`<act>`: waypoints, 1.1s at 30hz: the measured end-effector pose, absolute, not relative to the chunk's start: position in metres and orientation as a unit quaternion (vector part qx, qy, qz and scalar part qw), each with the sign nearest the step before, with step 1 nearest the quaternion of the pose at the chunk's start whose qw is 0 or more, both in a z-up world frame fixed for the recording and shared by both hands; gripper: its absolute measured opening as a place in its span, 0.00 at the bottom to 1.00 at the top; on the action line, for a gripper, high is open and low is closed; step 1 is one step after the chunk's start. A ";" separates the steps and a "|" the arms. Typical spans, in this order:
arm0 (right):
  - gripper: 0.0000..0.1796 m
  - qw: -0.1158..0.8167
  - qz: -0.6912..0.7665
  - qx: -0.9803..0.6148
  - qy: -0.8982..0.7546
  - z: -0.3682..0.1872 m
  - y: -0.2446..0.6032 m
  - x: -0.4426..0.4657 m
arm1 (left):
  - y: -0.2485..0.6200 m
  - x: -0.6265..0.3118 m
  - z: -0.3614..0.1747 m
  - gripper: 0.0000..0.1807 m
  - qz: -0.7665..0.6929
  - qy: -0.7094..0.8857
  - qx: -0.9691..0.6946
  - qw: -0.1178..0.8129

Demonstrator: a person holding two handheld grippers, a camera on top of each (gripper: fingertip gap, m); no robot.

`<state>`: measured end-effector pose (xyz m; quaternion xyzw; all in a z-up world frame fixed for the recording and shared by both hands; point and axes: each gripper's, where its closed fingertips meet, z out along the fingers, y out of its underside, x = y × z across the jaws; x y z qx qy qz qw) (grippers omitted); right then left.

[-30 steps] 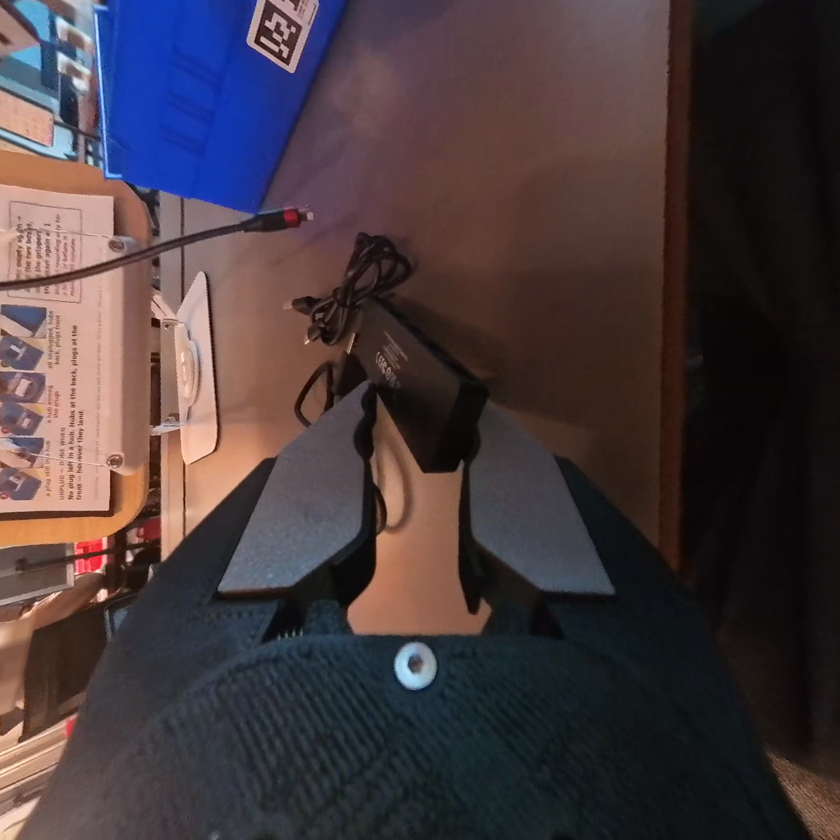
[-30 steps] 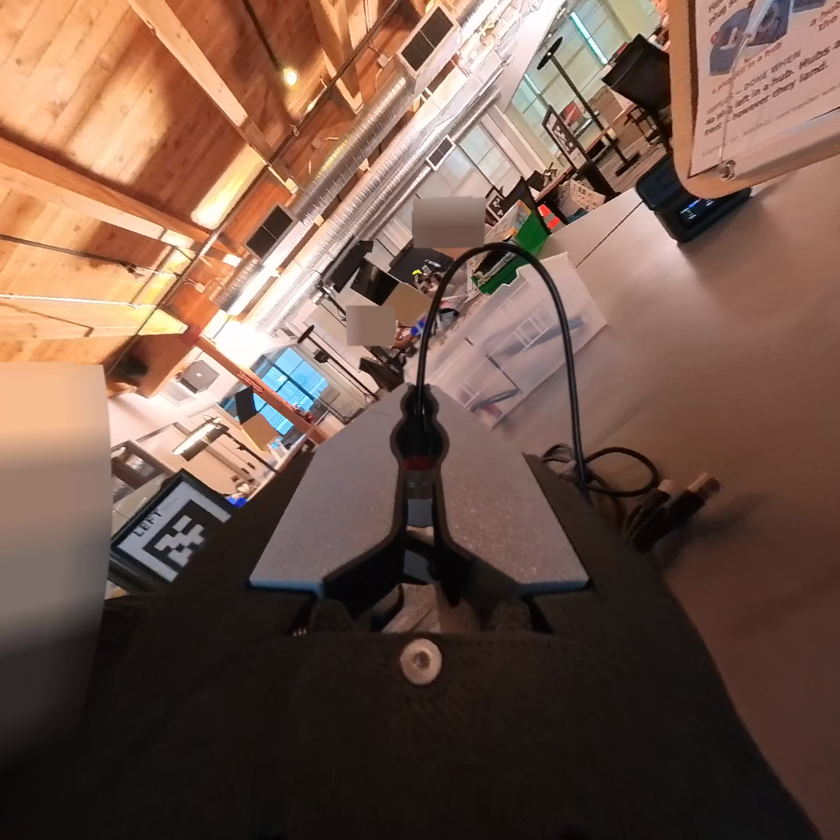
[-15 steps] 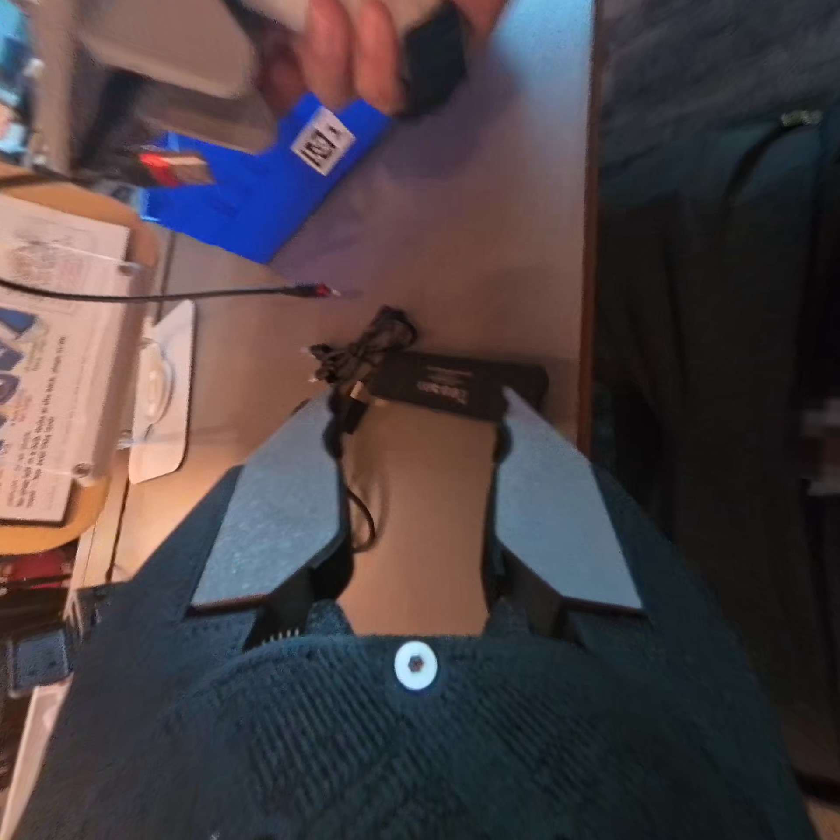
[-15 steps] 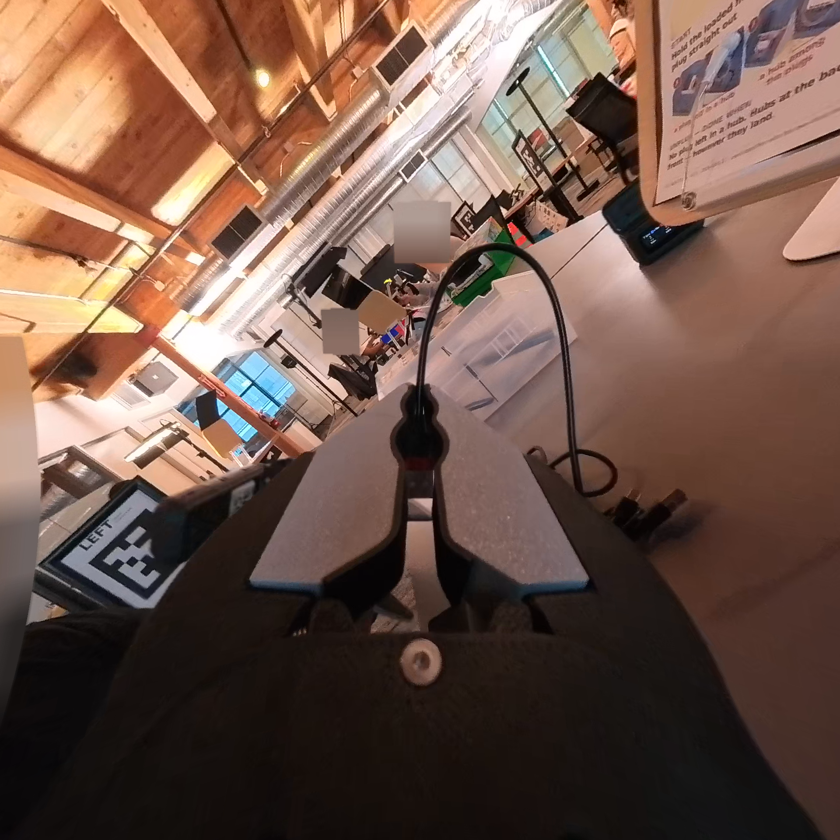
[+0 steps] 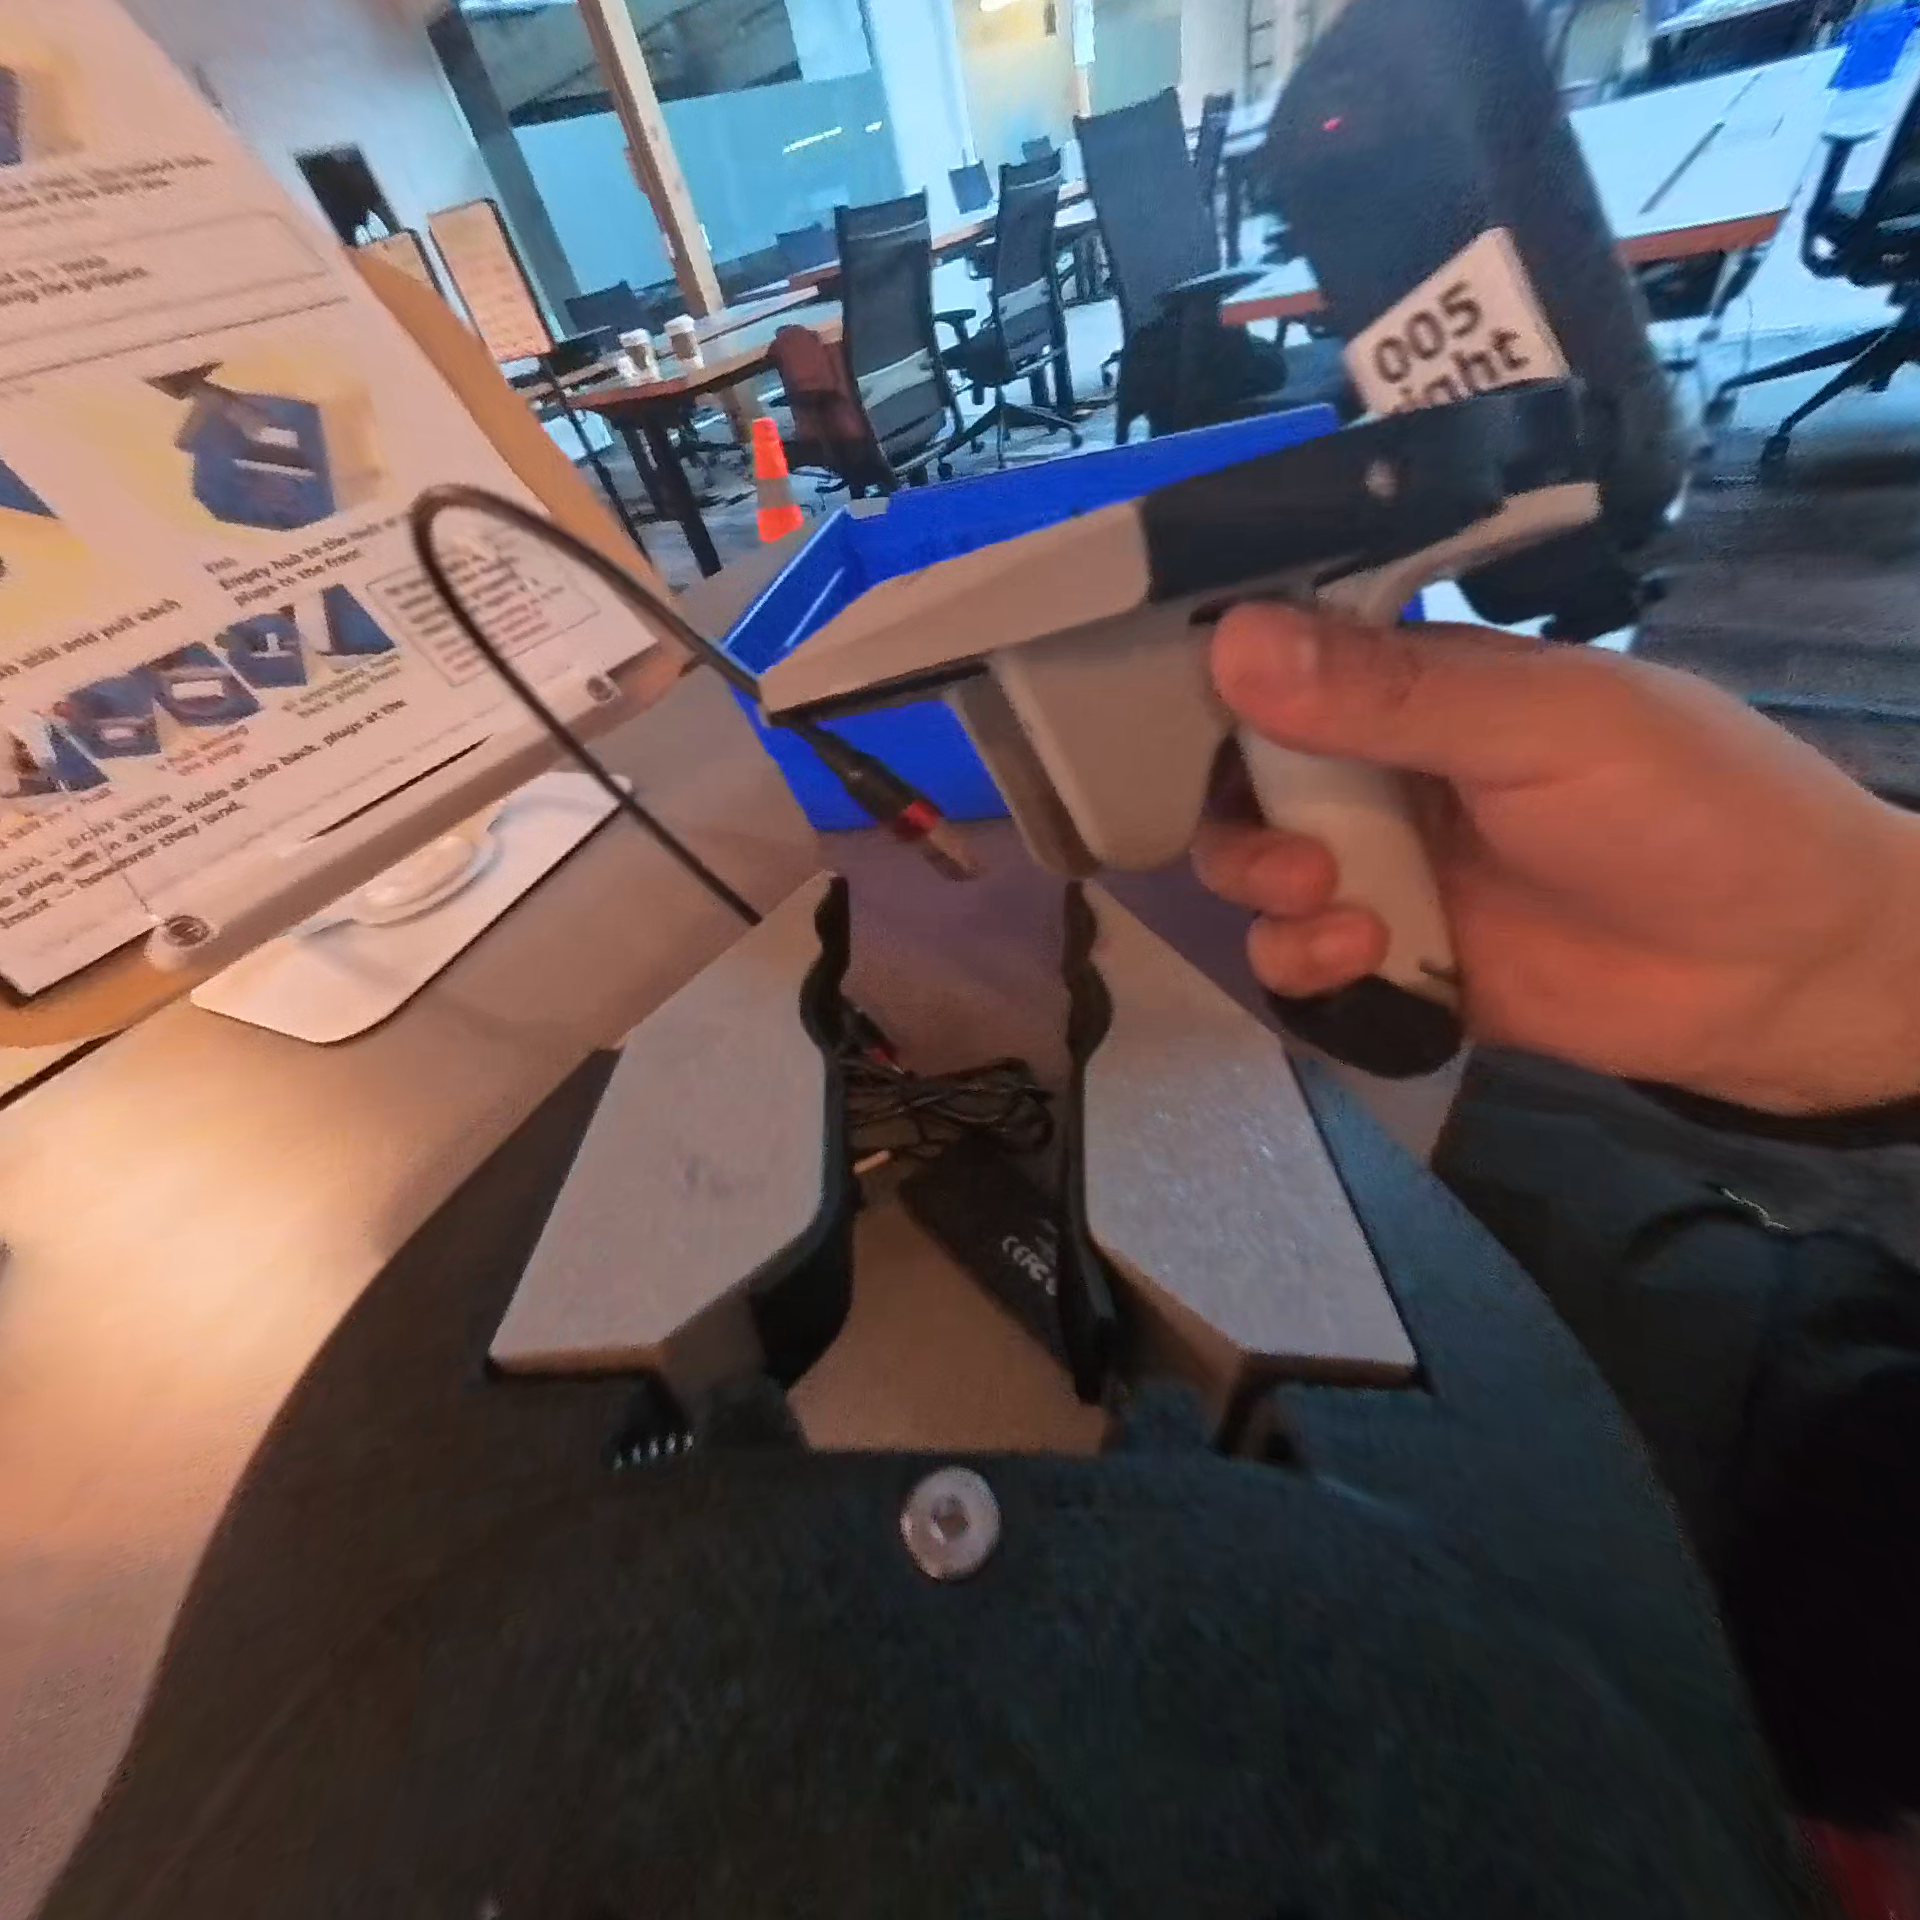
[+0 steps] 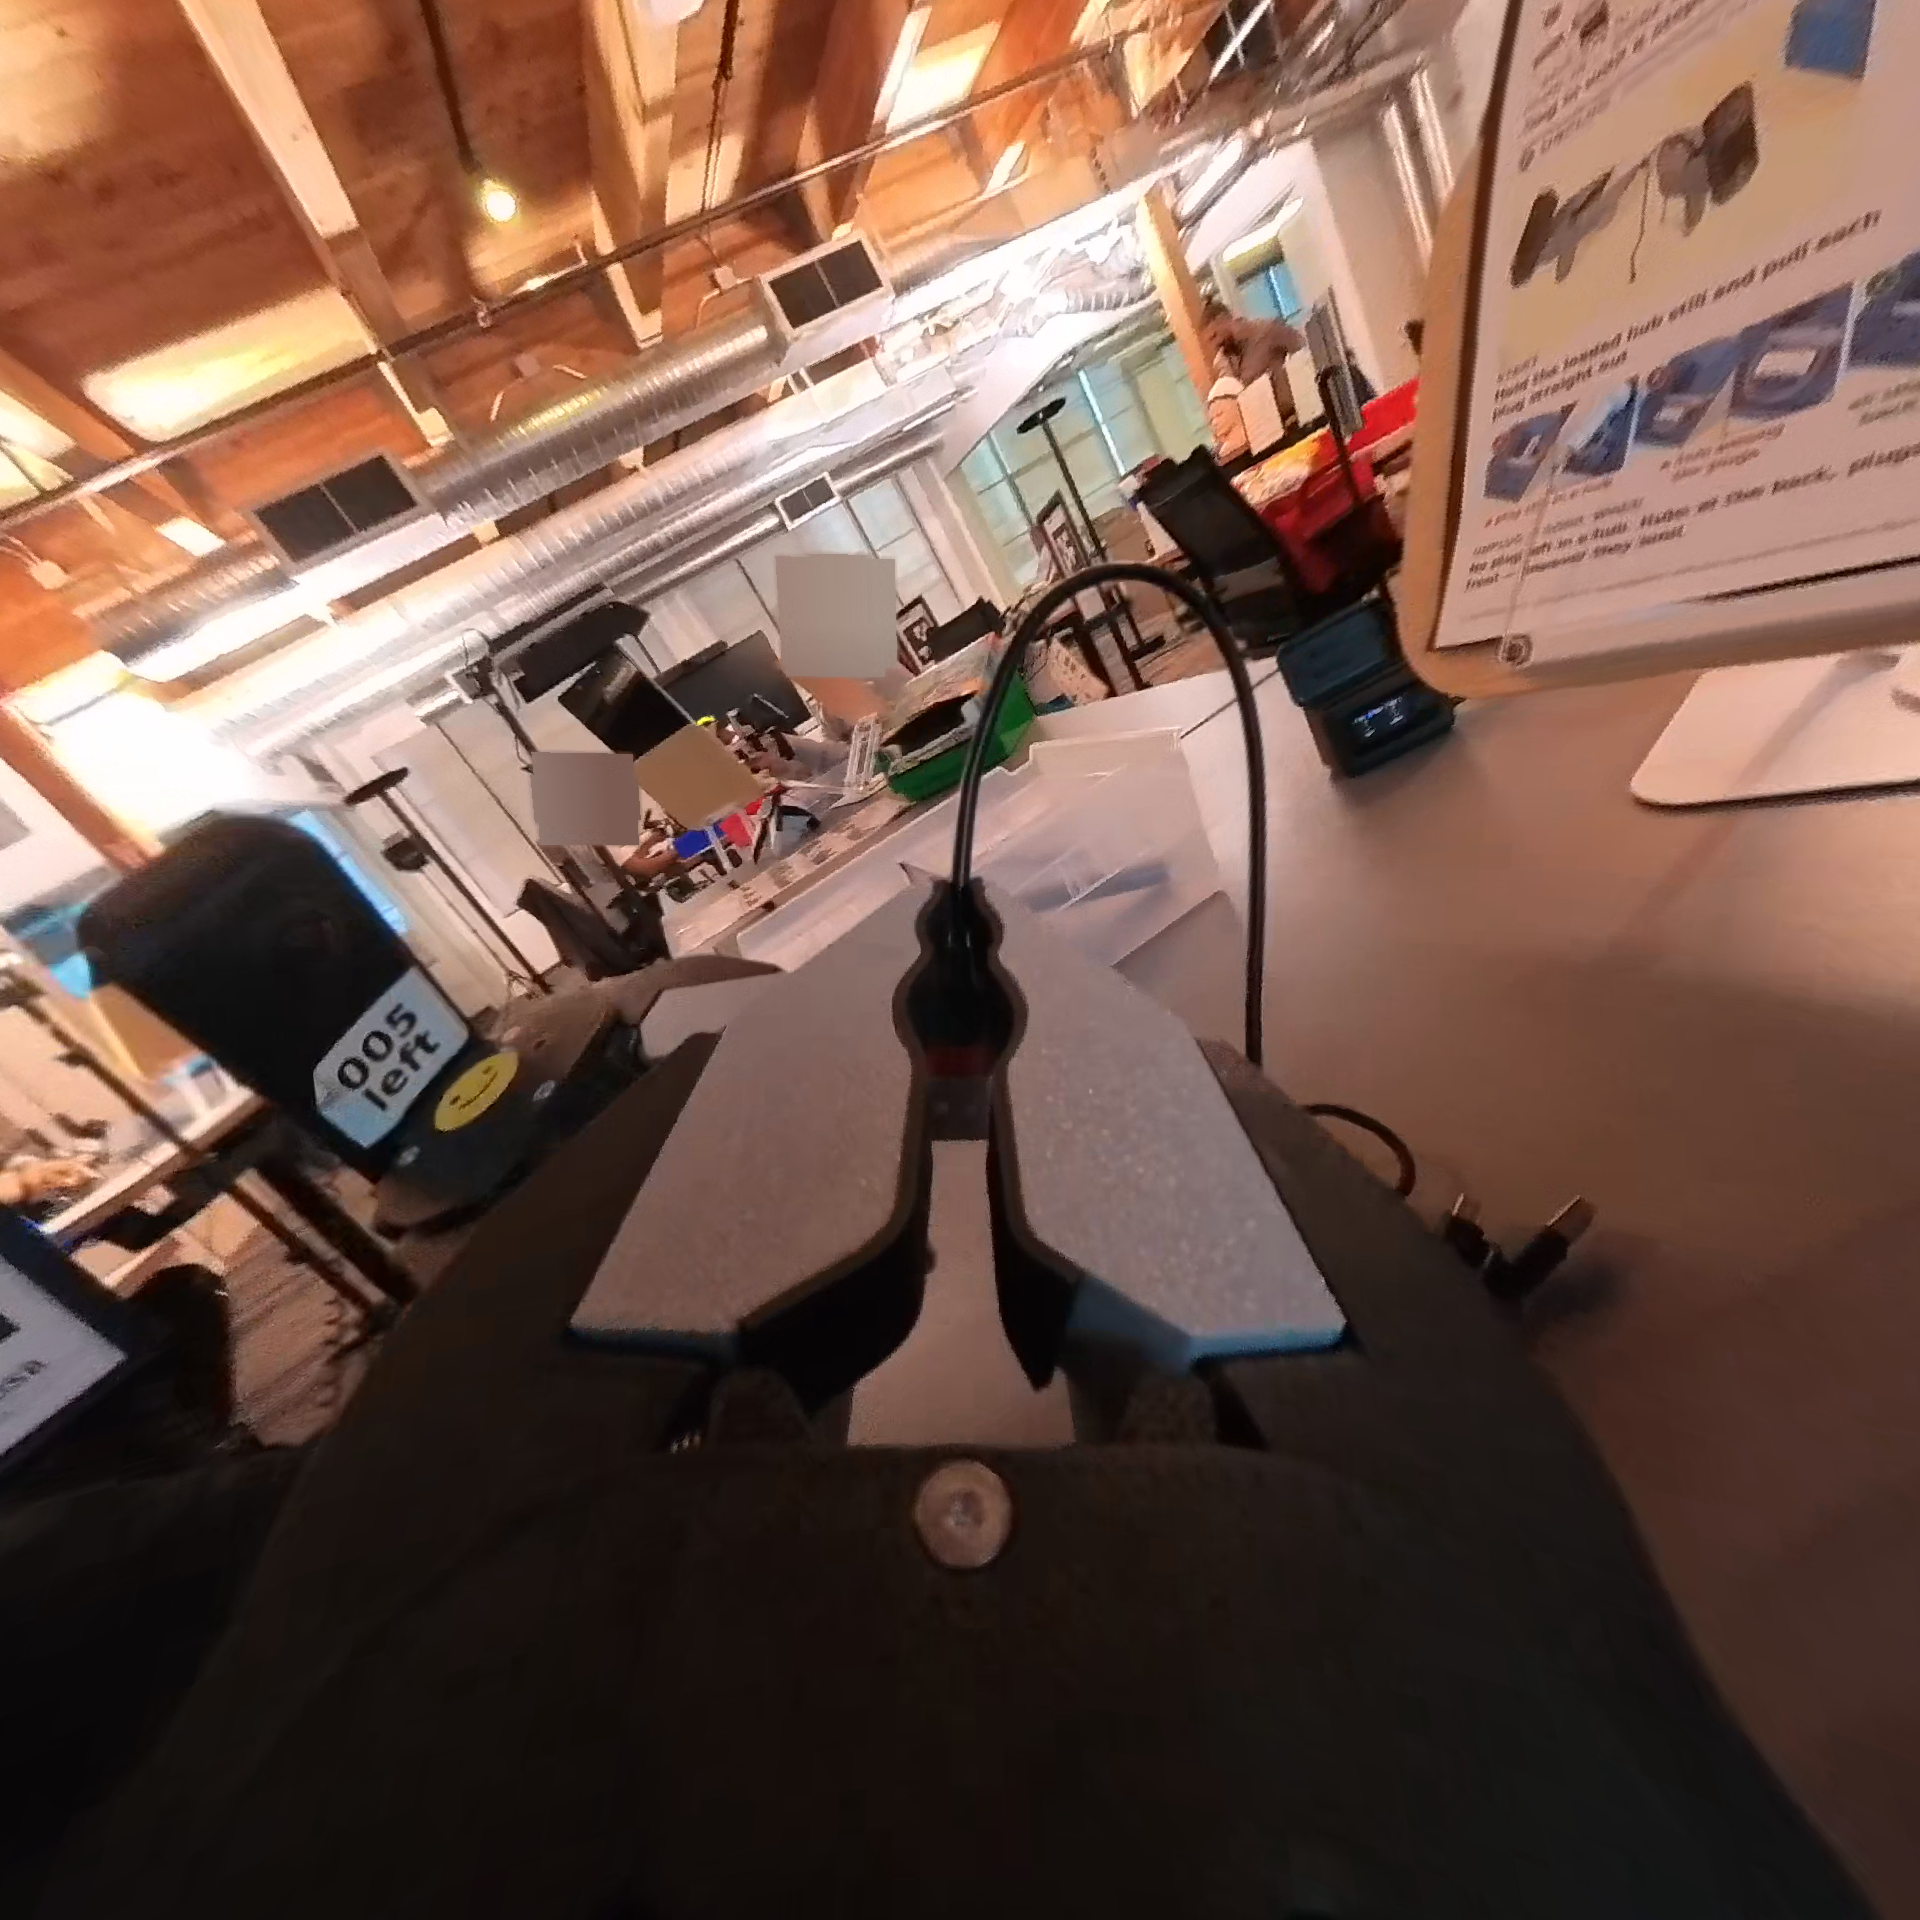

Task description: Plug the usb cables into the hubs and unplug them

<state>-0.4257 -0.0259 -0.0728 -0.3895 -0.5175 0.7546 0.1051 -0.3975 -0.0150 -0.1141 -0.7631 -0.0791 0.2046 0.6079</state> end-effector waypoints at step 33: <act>0.00 0.219 0.730 -0.318 -0.564 -0.074 -0.061 -0.395 | -0.034 -0.389 -0.103 0.08 0.028 -0.085 -0.731 0.677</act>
